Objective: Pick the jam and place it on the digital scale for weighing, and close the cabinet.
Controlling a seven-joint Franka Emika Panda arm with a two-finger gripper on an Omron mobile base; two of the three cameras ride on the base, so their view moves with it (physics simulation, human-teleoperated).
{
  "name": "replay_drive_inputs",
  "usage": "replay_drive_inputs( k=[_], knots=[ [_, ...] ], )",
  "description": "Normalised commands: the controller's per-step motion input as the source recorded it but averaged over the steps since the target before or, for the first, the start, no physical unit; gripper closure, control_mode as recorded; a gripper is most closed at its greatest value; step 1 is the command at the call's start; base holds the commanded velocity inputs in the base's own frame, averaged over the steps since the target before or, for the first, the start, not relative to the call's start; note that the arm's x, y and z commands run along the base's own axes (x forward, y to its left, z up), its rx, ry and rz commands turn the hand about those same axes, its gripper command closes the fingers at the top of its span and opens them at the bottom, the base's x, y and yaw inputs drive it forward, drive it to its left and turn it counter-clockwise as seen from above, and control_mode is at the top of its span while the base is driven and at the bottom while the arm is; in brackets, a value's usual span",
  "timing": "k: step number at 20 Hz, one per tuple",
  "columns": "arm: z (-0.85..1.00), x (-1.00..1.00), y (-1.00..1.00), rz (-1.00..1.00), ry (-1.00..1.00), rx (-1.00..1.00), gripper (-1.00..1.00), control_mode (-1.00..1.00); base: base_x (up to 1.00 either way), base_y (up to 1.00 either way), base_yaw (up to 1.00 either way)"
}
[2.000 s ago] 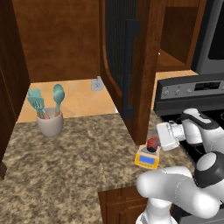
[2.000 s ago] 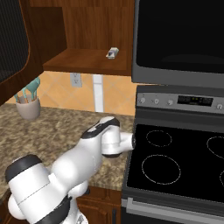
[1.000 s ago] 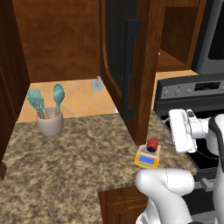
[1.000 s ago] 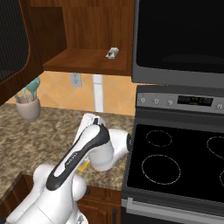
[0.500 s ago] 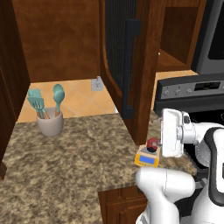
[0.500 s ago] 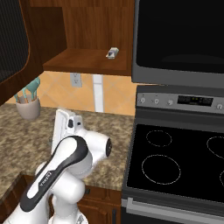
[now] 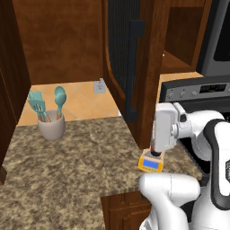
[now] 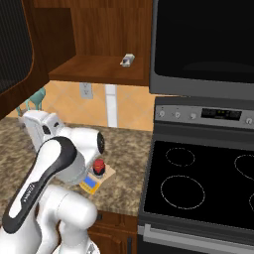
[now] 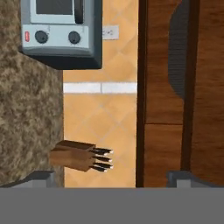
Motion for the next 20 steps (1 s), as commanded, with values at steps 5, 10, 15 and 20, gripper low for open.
replay_drive_inputs(
  k=[5, 10, 15, 20],
  knots=[
    [0.00, -1.00, 0.63, -0.09, -0.33, 0.19, -1.00, -1.00, 0.00, 0.00, 0.00],
    [0.00, -1.00, 0.67, -0.17, -0.22, 0.25, -1.00, -1.00, 0.00, 0.00, 0.00],
    [0.00, -1.00, 0.85, -0.19, -0.13, 0.24, -1.00, -1.00, 0.00, 0.00, 0.00],
    [0.00, -1.00, 0.32, -0.14, -0.02, 0.34, -1.00, -1.00, 0.00, 0.00, 0.00]
  ],
)
